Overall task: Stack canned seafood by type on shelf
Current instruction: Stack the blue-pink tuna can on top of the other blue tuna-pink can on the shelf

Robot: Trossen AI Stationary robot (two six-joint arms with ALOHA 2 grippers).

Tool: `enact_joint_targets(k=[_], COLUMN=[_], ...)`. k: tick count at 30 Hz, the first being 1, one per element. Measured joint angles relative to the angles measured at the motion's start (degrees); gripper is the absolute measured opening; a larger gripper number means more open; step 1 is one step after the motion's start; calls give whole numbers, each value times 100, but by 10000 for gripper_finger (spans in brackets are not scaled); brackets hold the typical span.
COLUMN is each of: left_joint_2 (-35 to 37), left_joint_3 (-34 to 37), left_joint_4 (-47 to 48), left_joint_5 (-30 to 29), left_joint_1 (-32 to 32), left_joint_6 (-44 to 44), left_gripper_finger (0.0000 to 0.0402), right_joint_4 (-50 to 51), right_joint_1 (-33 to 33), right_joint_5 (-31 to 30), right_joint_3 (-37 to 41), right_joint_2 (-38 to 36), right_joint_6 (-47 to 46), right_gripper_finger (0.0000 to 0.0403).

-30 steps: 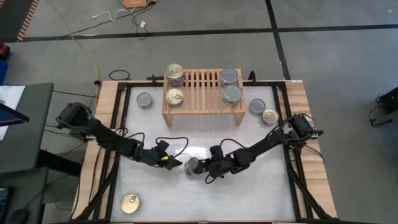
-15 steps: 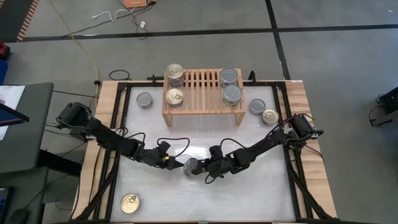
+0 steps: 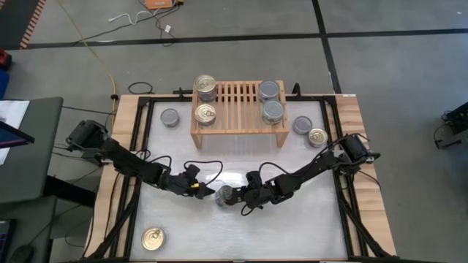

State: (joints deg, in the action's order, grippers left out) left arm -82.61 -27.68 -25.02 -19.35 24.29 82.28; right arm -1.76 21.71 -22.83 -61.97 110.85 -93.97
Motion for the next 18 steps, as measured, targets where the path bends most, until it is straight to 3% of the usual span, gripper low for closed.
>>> enact_joint_targets(k=[8, 18], left_joint_2=[0, 0], left_joint_3=[0, 0], left_joint_4=[46, 206], left_joint_5=[81, 175], left_joint_1=[-2, -2], left_joint_6=[-103, -122], left_gripper_finger=[200, 344], right_joint_4=[0, 2], right_joint_1=[0, -11], right_joint_5=[0, 0], right_joint_3=[0, 0], right_joint_2=[0, -2], right_joint_6=[15, 13], right_gripper_finger=[25, 25])
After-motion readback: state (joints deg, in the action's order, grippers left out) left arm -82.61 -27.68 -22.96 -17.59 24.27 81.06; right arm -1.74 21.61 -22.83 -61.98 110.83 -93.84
